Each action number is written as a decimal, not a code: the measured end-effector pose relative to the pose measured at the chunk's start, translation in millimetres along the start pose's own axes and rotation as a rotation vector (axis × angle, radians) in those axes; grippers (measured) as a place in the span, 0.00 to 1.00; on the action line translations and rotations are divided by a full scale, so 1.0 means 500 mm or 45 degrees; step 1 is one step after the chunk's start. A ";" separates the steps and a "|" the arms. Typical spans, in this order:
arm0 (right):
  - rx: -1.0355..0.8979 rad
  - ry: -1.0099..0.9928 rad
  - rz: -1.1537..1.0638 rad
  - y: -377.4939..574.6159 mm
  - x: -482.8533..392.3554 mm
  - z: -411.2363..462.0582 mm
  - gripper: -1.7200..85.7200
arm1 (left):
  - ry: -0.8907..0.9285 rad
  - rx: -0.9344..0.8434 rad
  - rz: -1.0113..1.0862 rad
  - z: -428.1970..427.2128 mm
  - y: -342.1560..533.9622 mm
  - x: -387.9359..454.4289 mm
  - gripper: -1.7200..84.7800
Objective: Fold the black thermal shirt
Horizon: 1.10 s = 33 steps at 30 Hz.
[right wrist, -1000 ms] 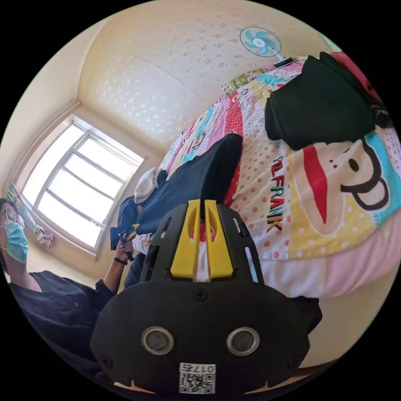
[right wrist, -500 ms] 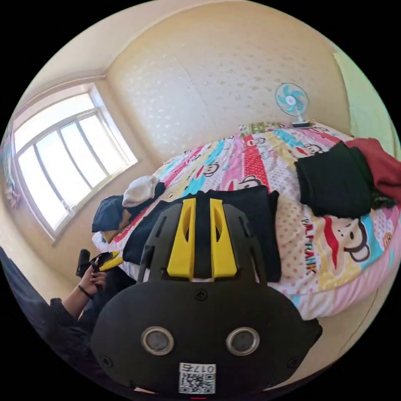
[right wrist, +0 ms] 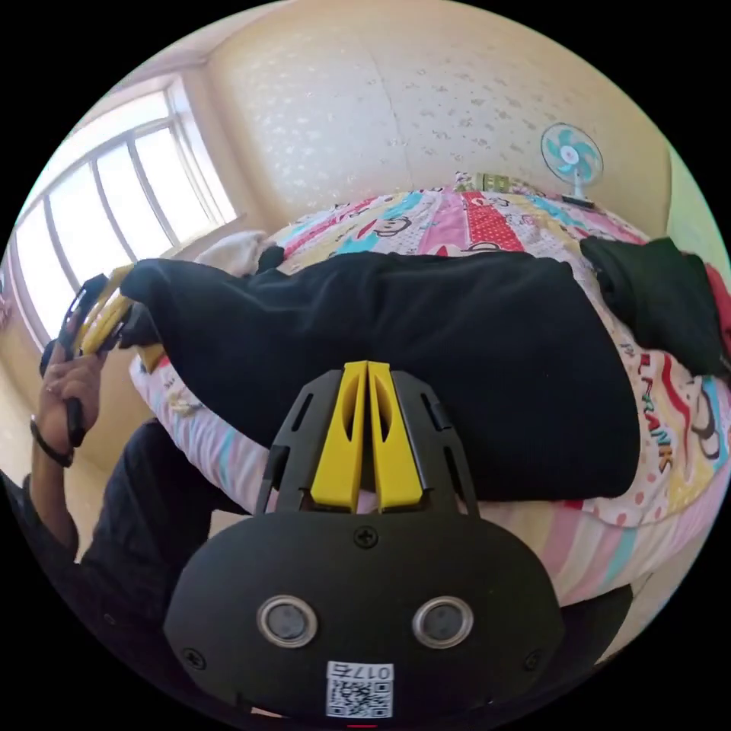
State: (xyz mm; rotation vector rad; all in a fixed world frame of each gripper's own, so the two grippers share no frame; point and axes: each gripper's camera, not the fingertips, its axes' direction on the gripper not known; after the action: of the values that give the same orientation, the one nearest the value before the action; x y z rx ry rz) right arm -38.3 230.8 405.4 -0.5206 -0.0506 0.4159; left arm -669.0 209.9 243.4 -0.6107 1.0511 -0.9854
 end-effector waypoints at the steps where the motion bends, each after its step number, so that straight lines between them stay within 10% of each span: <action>1: 0.059 -0.062 0.052 0.002 0.022 -0.024 0.02 | 0.026 -0.072 0.129 0.073 -0.006 0.054 0.08; 13: 0.859 0.063 0.290 0.089 0.213 -0.424 0.02 | 0.159 -1.033 0.497 0.614 0.440 0.134 0.06; 19: 0.346 -0.038 -0.149 -0.015 0.133 -0.302 0.02 | 0.057 -0.787 0.596 0.470 0.443 0.117 0.10; 22: -0.352 0.512 -0.179 -0.050 0.135 -0.145 0.02 | -0.162 -0.545 0.633 0.388 0.403 0.090 0.10; 26: -0.313 0.461 0.026 -0.048 0.194 -0.168 0.02 | -0.520 -0.399 0.392 0.334 0.368 0.005 0.14; 33: -0.253 0.370 0.122 -0.049 0.276 -0.242 0.04 | -0.338 -0.664 0.035 0.399 0.395 -0.103 0.20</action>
State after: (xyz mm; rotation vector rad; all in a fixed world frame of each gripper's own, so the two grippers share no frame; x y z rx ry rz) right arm 115.7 209.2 304.4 -0.7774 0.2156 0.4278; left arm -421.6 339.6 185.3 -1.1183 1.0753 -0.5796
